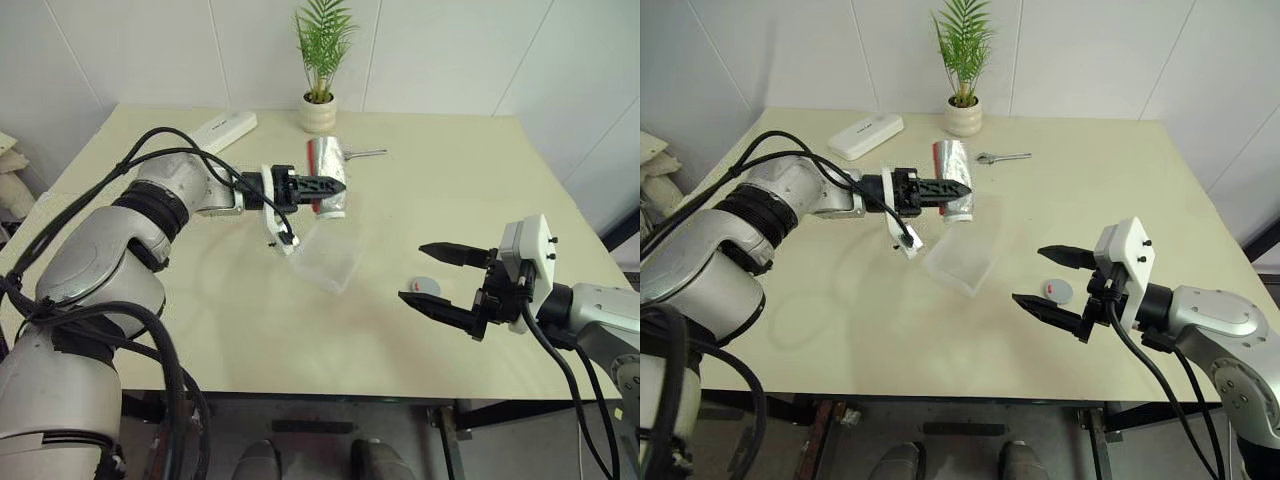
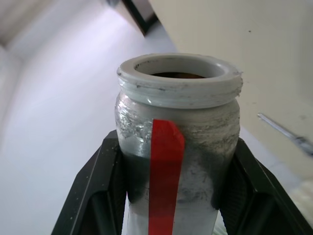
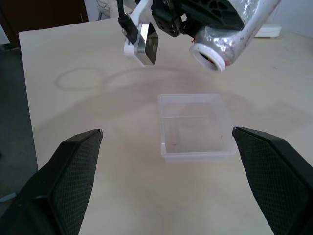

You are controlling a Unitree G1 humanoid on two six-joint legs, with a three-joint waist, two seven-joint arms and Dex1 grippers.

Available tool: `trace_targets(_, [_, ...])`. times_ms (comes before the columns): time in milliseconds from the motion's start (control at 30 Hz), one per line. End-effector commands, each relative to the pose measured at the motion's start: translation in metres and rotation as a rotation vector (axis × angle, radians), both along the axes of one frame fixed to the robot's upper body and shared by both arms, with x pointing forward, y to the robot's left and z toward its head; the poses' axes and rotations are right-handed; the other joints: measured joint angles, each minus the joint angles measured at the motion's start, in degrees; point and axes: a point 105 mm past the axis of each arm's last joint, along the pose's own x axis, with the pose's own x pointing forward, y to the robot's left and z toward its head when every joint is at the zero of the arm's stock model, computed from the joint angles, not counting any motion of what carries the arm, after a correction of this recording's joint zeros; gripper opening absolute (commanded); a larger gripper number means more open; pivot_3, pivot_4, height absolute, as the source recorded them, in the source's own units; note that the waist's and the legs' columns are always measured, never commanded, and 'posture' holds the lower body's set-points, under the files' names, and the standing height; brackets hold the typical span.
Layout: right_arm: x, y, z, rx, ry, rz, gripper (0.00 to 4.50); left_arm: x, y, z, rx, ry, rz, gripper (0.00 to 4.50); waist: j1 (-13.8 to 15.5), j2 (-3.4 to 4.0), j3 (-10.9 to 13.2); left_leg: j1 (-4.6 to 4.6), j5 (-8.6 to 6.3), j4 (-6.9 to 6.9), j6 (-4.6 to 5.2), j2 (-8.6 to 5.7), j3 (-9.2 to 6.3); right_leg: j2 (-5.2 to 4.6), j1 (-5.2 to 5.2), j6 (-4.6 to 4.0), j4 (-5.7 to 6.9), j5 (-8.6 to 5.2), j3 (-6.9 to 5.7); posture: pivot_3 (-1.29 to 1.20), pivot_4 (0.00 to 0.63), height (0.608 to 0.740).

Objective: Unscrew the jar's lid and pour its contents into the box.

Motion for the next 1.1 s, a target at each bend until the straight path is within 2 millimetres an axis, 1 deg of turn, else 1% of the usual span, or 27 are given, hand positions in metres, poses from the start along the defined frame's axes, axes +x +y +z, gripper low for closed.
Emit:
trace_targets(33, [-0.005, -0.001, 0.008, -0.019, -0.045, 0.007, 4.48, 0.003, 0.014, 0.011, -0.187, 0.161, 0.083, 2.00, 0.0, 0.00, 0.0, 0.01, 0.00, 0.04, 0.00, 0.00, 0.04, 0.00, 0.00, 0.00, 0.05, 0.00, 0.04, 0.00, 0.150, 0.740])
trace_targets(100, [-0.004, -0.002, 0.008, -0.022, -0.044, 0.006, 4.48, 0.003, 0.022, 0.009, -0.353, 0.332, 0.114, 2.00, -0.1, 0.02, 0.0, 0.03, -0.02, 0.18, 0.02, 0.00, 0.11, 0.00, 0.00, 0.01, 0.15, 0.01, 0.12, 0.00, 0.150, 0.740])
trace_targets(167, [-0.003, -0.002, 0.009, -0.023, -0.043, 0.007, 4.48, 0.004, 0.027, 0.008, -0.461, 0.444, 0.124, 2.00, -0.2, 0.01, 0.0, 0.07, -0.03, 0.27, 0.05, 0.01, 0.22, 0.00, -0.01, 0.03, 0.24, 0.02, 0.23, 0.00, 0.150, 0.740])
trace_targets(200, [-0.003, -0.002, 0.009, -0.024, -0.043, 0.009, 4.48, 0.004, 0.028, 0.007, -0.483, 0.482, 0.129, 2.00, -0.2, 0.01, 0.0, 0.06, -0.04, 0.33, 0.06, 0.01, 0.22, 0.00, -0.01, 0.04, 0.27, 0.03, 0.25, 0.00, 0.150, 0.740])
trace_targets(233, [-0.004, -0.002, 0.009, -0.026, -0.042, 0.010, 4.48, 0.007, 0.033, 0.009, -0.594, 0.561, 0.143, 2.00, -0.1, 0.02, 0.0, 0.07, -0.04, 0.36, 0.07, 0.01, 0.22, 0.00, 0.00, 0.05, 0.30, 0.05, 0.28, 0.00, 0.150, 0.740])
trace_targets(267, [-0.004, -0.002, 0.009, -0.027, -0.041, 0.010, 4.48, 0.011, 0.040, 0.009, -0.690, 0.645, 0.159, 2.00, -0.1, 0.02, 0.0, 0.08, -0.04, 0.39, 0.08, 0.00, 0.24, 0.01, 0.01, 0.06, 0.29, 0.08, 0.30, 0.00, 0.150, 0.740])
trace_targets(300, [-0.004, -0.003, 0.009, -0.028, -0.039, 0.011, 4.48, 0.017, 0.050, 0.011, -0.842, 0.772, 0.170, 2.00, -0.1, 0.05, 0.0, 0.09, -0.04, 0.44, 0.08, 0.00, 0.28, 0.01, 0.02, 0.06, 0.35, 0.09, 0.35, 0.00, 0.150, 0.740])
trace_targets(333, [-0.004, -0.003, 0.009, -0.029, -0.037, 0.012, 4.48, 0.020, 0.057, 0.010, -0.938, 0.881, 0.159, 2.00, -0.1, 0.06, 0.0, 0.10, -0.03, 0.46, 0.10, 0.00, 0.29, 0.01, 0.05, 0.06, 0.34, 0.12, 0.37, 0.00, 0.150, 0.740])
trace_targets(367, [-0.004, -0.003, 0.009, -0.031, -0.036, 0.014, 4.48, 0.020, 0.065, 0.011, -1.005, 0.952, 0.144, 2.00, -0.2, 0.05, 0.0, 0.12, -0.03, 0.50, 0.10, 0.00, 0.32, 0.01, 0.06, 0.05, 0.38, 0.12, 0.40, 0.00, 0.150, 0.740])
trace_targets(433, [-0.004, -0.003, 0.009, -0.032, -0.034, 0.015, 4.48, 0.019, 0.074, 0.010, -1.091, 1.079, 0.108, 2.00, -0.5, 0.05, 0.0, 0.12, -0.02, 0.54, 0.12, 0.01, 0.31, 0.04, 0.05, 0.05, 0.45, 0.15, 0.44, 0.00, 0.150, 0.740])
trace_targets(533, [-0.004, -0.003, 0.009, -0.032, -0.030, 0.024, 4.48, 0.020, 0.094, 0.006, -1.293, 1.344, 0.022, 2.00, -1.0, 0.05, 0.0, 0.19, 0.00, 0.56, 0.14, 0.04, 0.31, 0.13, 0.03, 0.05, 0.63, 0.15, 0.55, 0.00, 0.150, 0.740])
trace_targets(567, [-0.004, -0.002, 0.010, -0.031, -0.030, 0.032, 4.48, 0.021, 0.104, 0.006, -1.373, 1.402, -0.002, 2.00, -1.2, 0.05, 0.0, 0.22, 0.00, 0.56, 0.15, 0.05, 0.31, 0.15, 0.03, 0.05, 0.67, 0.15, 0.57, 0.00, 0.150, 0.740])
trace_targets(633, [-0.002, -0.002, 0.011, -0.029, -0.029, 0.040, 4.48, 0.021, 0.113, 0.001, -1.443, 1.524, -0.012, 2.00, -1.8, 0.05, 0.0, 0.24, 0.02, 0.62, 0.17, 0.05, 0.30, 0.17, 0.04, 0.05, 0.75, 0.16, 0.63, 0.00, 0.150, 0.740])
trace_targets(700, [-0.002, -0.001, 0.012, -0.023, -0.032, 0.053, 4.48, 0.021, 0.119, 0.001, -1.483, 1.555, -0.006, 2.00, -2.1, 0.06, 0.0, 0.25, 0.02, 0.68, 0.17, 0.05, 0.29, 0.19, 0.04, 0.08, 0.77, 0.18, 0.67, 0.00, 0.150, 0.740])
trace_targets(767, [-0.002, 0.000, 0.014, -0.012, -0.037, 0.070, 4.48, 0.023, 0.128, -0.003, -1.553, 1.617, 0.020, 2.00, -2.3, 0.05, 0.0, 0.25, 0.02, 0.70, 0.18, 0.05, 0.29, 0.19, 0.05, 0.09, 0.76, 0.21, 0.68, 0.00, 0.150, 0.740])
trace_targets(800, [-0.003, 0.000, 0.014, -0.009, -0.040, 0.076, 4.48, 0.023, 0.130, -0.004, -1.575, 1.633, 0.025, 2.00, -2.3, 0.04, 0.0, 0.24, 0.02, 0.72, 0.18, 0.05, 0.27, 0.21, 0.05, 0.10, 0.75, 0.24, 0.68, 0.00, 0.150, 0.740])
trace_targets(933, [-0.004, -0.002, 0.021, 0.030, -0.049, 0.106, 4.48, 0.023, 0.134, -0.011, -1.639, 1.792, 0.006, 2.00, -2.7, 0.05, 0.0, 0.23, 0.03, 0.72, 0.18, 0.05, 0.28, 0.21, 0.05, 0.11, 0.72, 0.26, 0.69, 0.00, 0.150, 0.740])
trace_targets(1000, [-0.001, -0.004, 0.023, 0.027, -0.056, 0.092, 4.48, 0.024, 0.138, -0.016, -1.695, 1.870, 0.028, 2.00, -3.0, 0.05, 0.0, 0.23, 0.02, 0.70, 0.18, 0.05, 0.28, 0.21, 0.05, 0.10, 0.71, 0.26, 0.69, 0.00, 0.150, 0.740])
trace_targets(1100, [-0.001, -0.006, 0.023, 0.020, -0.058, 0.090, 4.48, 0.027, 0.147, -0.026, -1.726, 1.860, 0.169, 2.00, -3.3, 0.04, 0.0, 0.23, 0.02, 0.70, 0.18, 0.06, 0.28, 0.21, 0.05, 0.10, 0.70, 0.26, 0.69, 0.00, 0.150, 0.740])
